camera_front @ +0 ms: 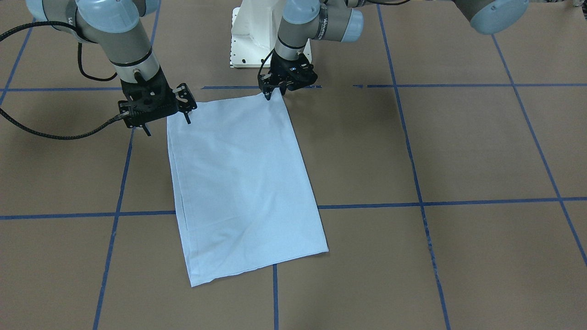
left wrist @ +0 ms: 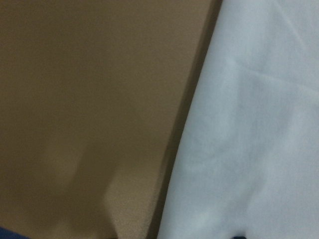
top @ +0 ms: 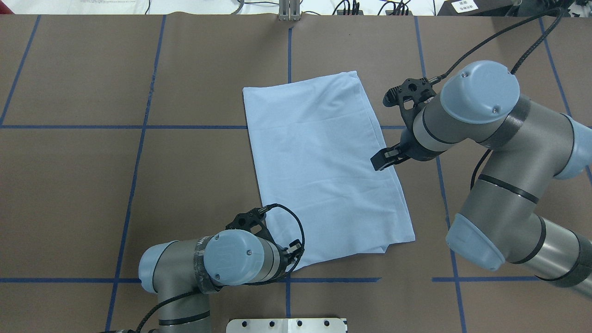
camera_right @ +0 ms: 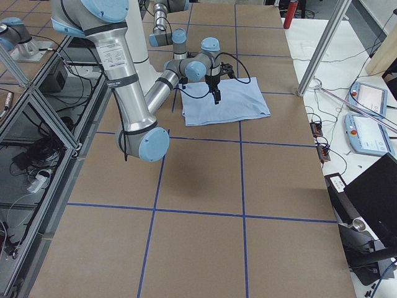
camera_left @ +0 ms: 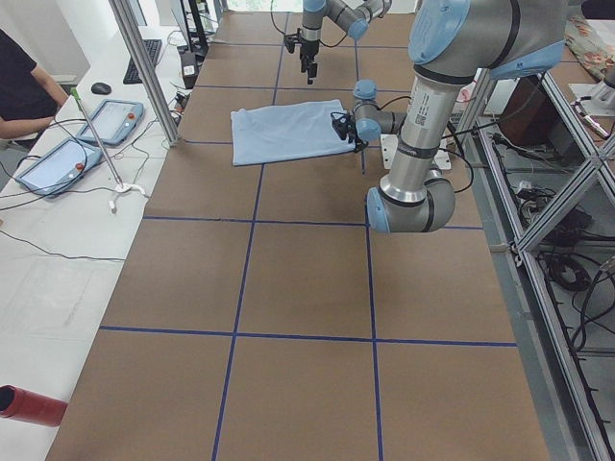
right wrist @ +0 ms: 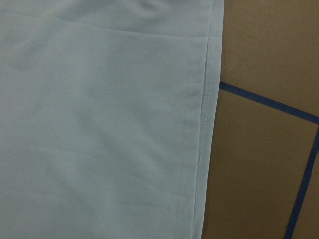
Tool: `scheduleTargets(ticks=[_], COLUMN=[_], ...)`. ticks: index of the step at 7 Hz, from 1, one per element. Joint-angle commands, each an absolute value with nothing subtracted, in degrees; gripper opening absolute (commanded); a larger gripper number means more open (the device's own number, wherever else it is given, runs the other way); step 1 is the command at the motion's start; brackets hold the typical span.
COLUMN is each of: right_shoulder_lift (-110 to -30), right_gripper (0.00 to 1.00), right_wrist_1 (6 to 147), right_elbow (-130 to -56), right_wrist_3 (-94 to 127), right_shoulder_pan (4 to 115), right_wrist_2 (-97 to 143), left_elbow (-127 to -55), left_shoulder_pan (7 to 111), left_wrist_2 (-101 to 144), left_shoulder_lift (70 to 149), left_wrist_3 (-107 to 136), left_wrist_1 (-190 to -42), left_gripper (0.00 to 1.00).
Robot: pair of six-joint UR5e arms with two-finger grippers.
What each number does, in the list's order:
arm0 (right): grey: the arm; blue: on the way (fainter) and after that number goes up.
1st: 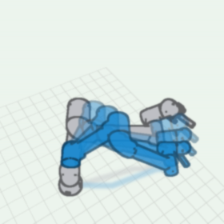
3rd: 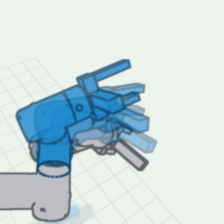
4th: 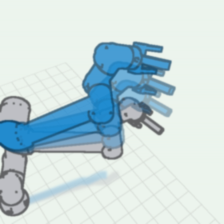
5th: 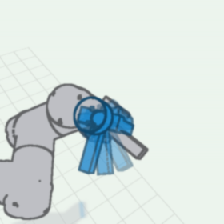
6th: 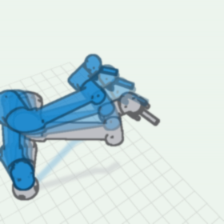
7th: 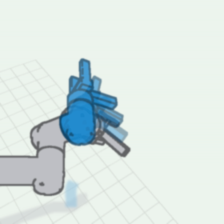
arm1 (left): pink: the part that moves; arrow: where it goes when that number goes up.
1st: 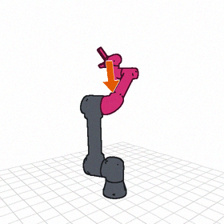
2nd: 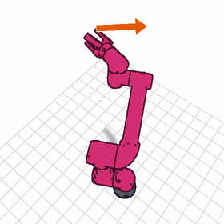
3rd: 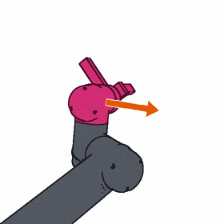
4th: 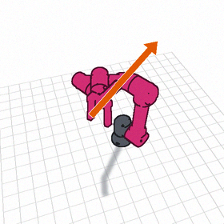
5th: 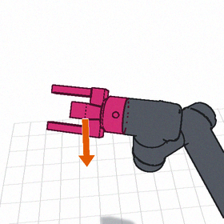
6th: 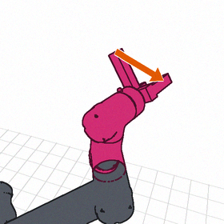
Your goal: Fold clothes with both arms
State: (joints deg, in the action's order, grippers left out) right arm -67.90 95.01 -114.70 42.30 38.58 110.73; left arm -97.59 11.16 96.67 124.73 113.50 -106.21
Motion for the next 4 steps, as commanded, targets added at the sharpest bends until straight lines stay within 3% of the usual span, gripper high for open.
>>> scheduleTargets(ticks=[1, 2, 4], right_shoulder_lift=[-68.0, -68.1, -68.2], right_gripper=[1.00, 1.00, 1.00], right_wrist_1=[95.0, 95.0, 95.0], right_elbow=[-114.6, -114.5, -114.6], right_wrist_3=[42.3, 42.3, 43.0], right_shoulder_pan=[38.6, 38.6, 38.5], right_wrist_2=[110.7, 110.7, 111.4], left_elbow=[-97.9, -97.9, -98.9], left_shoulder_pan=[11.2, 11.2, 13.3], left_wrist_2=[96.7, 96.7, 97.1], left_shoulder_lift=[124.9, 124.8, 124.5], left_wrist_3=[113.4, 113.4, 107.4], left_wrist_1=[-106.2, -106.3, -105.7], left_gripper=[0.06, 0.00, 0.00])
